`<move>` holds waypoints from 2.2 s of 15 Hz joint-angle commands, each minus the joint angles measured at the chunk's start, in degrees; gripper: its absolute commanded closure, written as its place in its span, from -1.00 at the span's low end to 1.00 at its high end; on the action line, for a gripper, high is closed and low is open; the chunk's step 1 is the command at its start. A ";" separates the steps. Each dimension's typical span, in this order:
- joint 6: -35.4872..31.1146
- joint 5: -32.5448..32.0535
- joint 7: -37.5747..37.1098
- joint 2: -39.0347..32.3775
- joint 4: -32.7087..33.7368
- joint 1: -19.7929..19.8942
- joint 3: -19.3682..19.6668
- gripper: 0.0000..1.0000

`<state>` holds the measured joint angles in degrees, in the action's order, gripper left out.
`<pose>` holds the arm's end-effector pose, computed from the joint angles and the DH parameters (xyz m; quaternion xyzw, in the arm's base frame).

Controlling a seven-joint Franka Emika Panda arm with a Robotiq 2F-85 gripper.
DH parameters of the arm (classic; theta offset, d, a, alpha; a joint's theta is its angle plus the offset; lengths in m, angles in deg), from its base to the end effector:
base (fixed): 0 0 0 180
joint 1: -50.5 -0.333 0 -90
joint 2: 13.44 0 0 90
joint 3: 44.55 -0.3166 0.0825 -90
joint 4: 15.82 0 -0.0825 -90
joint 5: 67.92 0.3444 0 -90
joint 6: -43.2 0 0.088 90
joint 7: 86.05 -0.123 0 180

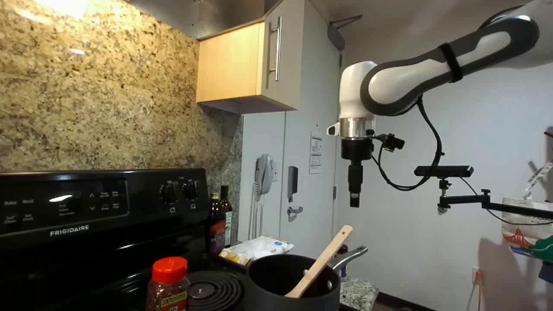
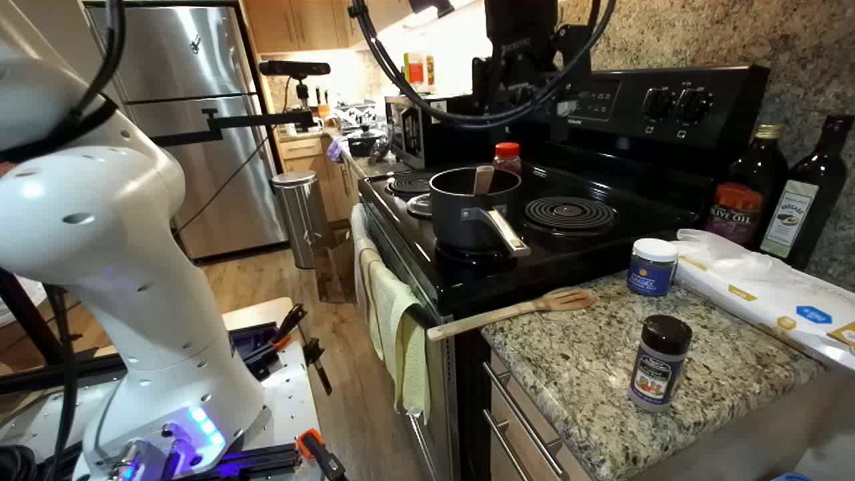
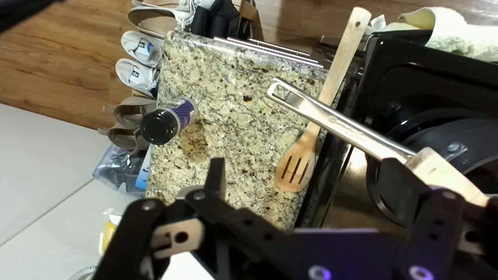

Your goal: Take the wooden spoon out of the pot then put the lid on it

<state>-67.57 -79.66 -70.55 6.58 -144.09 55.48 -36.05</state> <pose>0.4001 -0.1189 0.5093 0.9957 0.0558 0.0028 0.0741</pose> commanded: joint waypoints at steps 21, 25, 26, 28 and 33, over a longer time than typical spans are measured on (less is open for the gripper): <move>14.95 -4.31 28.41 -14.53 15.27 -8.37 -7.09 -1.00; 16.63 -8.24 33.94 -16.73 14.14 -8.01 -8.32 -1.00; 16.61 -9.88 32.78 -16.78 13.26 -7.69 -8.32 -1.00; 15.80 -11.58 32.53 -16.92 11.55 -7.33 -8.09 -1.00; 13.36 -12.56 31.43 -16.08 5.35 -6.93 -7.71 -1.00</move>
<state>-52.38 -90.84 -39.27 -10.79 -134.89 47.76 -43.35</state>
